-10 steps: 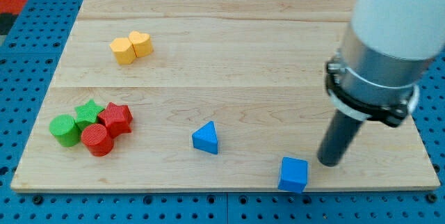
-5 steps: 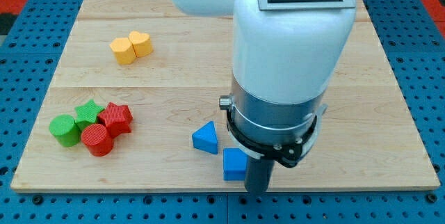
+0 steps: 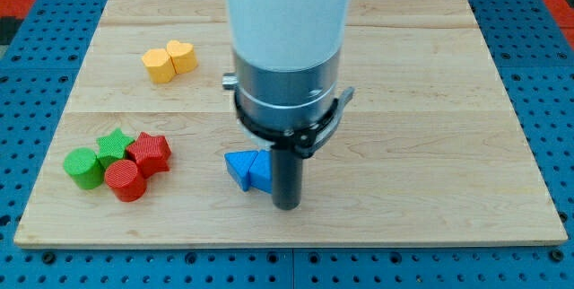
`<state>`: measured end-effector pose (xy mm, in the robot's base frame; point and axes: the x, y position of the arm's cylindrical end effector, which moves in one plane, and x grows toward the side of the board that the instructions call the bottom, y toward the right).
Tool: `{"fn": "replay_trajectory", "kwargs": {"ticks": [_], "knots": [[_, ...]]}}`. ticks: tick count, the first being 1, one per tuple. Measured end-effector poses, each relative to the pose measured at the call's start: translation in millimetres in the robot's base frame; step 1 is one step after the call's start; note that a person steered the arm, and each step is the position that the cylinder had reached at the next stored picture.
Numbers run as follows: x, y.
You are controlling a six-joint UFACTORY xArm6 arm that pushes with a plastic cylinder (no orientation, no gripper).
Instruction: Move the blue cube towards the yellow heart
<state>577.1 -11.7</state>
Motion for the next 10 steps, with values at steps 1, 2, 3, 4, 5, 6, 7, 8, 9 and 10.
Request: {"fn": "replay_trajectory", "kwargs": {"ticks": [1, 2, 3, 4, 5, 6, 7, 8, 9, 10], "knots": [[2, -33], [-19, -51], [-19, -15], [-48, -9], [-78, -9], [-80, 14], [-96, 26], [-109, 45], [-125, 73], [-155, 94]]}}
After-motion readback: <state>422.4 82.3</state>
